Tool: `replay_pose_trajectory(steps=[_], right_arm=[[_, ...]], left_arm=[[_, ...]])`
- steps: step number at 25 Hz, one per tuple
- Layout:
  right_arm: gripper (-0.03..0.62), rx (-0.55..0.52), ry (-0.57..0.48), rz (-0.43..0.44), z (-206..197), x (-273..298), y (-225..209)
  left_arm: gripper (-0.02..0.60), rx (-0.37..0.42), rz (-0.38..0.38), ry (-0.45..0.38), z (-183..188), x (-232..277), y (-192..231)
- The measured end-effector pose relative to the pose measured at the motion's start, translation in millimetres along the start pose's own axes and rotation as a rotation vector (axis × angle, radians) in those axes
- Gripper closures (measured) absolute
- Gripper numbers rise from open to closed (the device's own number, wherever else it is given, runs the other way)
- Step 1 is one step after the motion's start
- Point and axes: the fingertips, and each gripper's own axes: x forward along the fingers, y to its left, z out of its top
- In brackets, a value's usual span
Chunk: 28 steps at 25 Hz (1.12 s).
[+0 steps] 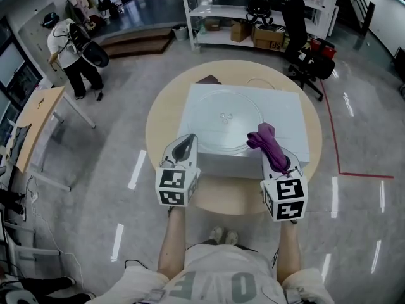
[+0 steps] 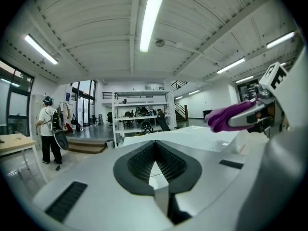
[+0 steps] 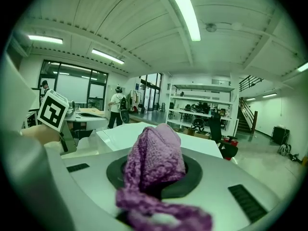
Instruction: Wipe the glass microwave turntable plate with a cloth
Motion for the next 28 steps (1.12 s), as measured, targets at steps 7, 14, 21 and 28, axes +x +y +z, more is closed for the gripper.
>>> replay_pose_trajectory(steps=[7,14,21,28], right_arm=[[0.546,0.053,-0.054,0.054,-11,-46,12],[0.546,0.208,-0.002,0.019,-69,-89,10],[0.546,0.2,-0.009,0.005,-62,-131,81],[0.546,0.246,-0.044,0.023,-59,-181,178]], left_arm=[[0.578,0.113,0.023,-0.048,14,-57,-22],[0.578,0.04,-0.011,-0.157,26,-86,-29],[0.578,-0.033,-0.013,-0.174,2,-174,-2],[0.578,-0.026,-0.076,-0.211,-2,-278,2]])
